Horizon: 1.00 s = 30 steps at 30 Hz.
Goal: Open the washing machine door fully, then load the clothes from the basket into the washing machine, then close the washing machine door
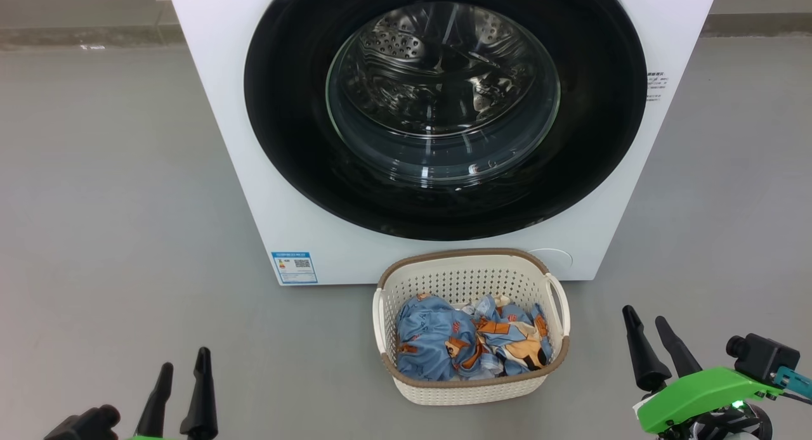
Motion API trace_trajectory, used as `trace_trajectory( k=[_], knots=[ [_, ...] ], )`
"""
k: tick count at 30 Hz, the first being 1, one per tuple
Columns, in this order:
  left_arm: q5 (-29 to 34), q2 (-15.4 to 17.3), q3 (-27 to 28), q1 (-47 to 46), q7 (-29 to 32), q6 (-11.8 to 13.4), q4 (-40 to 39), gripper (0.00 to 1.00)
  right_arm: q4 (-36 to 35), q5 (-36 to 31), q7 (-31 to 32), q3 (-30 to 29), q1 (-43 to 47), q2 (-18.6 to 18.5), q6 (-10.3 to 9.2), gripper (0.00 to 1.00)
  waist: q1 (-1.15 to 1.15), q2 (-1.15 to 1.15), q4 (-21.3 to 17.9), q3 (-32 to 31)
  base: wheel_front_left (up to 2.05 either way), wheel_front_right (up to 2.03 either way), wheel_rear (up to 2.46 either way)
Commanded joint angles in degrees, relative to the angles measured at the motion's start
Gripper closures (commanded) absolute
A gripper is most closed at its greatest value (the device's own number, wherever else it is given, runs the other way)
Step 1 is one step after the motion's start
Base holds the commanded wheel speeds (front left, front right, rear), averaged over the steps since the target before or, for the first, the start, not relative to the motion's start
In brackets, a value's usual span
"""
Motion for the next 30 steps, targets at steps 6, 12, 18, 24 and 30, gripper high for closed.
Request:
trace_trajectory(
  k=[6,12,18,24,30],
  knots=[
    [5.3,1.4,0.7,-2.9,-1.7,0.1,-0.8,0.0,-0.7,-4.9,-1.7,2.2,-3.4,-1.6,0.23,0.0,0.0,0.0,0.0,-0.1,0.0,0.0,0.0],
    [9.4,1.5,0.7,-3.0,-2.8,0.0,-0.6,0.0,-0.5,-8.7,-2.7,3.1,-3.8,-2.1,0.24,0.0,0.0,0.0,0.0,-0.1,0.0,0.0,0.0],
    [13.4,1.8,0.7,-3.1,-3.8,-0.1,-0.6,0.0,-0.2,-12.4,-3.7,4.0,-4.0,-2.5,0.26,0.0,0.0,0.0,0.0,-0.4,0.0,0.0,0.0],
    [17.4,1.9,0.7,-3.2,-4.8,-0.2,-0.5,0.0,0.2,-16.2,-4.7,4.5,-4.2,-2.9,0.28,0.0,0.0,0.0,-0.2,-0.7,0.0,0.0,0.0],
    [21.0,2.0,1.0,-3.4,-5.8,-0.3,-0.2,0.0,0.3,-20.1,-5.8,4.2,-3.9,-3.0,0.29,0.0,0.0,0.0,-0.2,-0.9,0.0,0.0,0.0]
  ],
)
